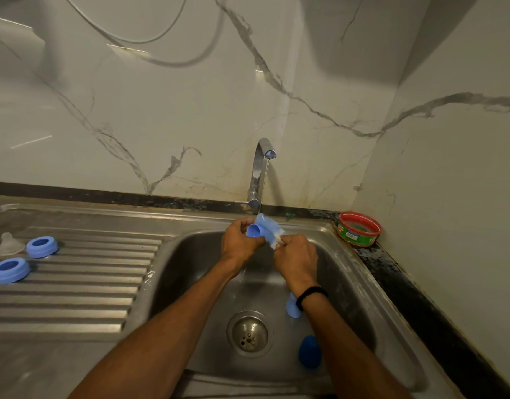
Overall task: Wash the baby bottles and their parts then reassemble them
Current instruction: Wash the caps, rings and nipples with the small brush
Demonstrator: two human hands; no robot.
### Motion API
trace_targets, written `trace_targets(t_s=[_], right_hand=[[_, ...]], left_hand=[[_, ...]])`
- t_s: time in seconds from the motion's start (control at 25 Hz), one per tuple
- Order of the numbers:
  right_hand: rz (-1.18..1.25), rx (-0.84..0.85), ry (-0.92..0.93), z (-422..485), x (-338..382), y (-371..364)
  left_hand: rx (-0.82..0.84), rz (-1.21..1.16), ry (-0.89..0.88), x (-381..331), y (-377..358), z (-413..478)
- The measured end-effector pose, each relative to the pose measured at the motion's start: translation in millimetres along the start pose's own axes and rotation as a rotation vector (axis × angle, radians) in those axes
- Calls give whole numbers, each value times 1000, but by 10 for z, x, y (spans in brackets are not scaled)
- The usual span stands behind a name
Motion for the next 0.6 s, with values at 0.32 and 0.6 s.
trace_targets(t_s=[0.32, 0.6], right_hand=[[7, 14, 24, 26, 11, 15], [26, 4, 32, 34, -10, 31]], left_hand=[[-15, -14, -20, -39, 26, -27], [-16, -45, -32, -45, 20, -25]])
Point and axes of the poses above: each hand's wrist, its own z-axis towards the middle knuckle, its own y-axis out of the back of the hand, x = y × z, the point moved 1 cm from there along z, towards the middle knuckle, and after that the axes turned 13 degrees about y, right-handed, at the moved point
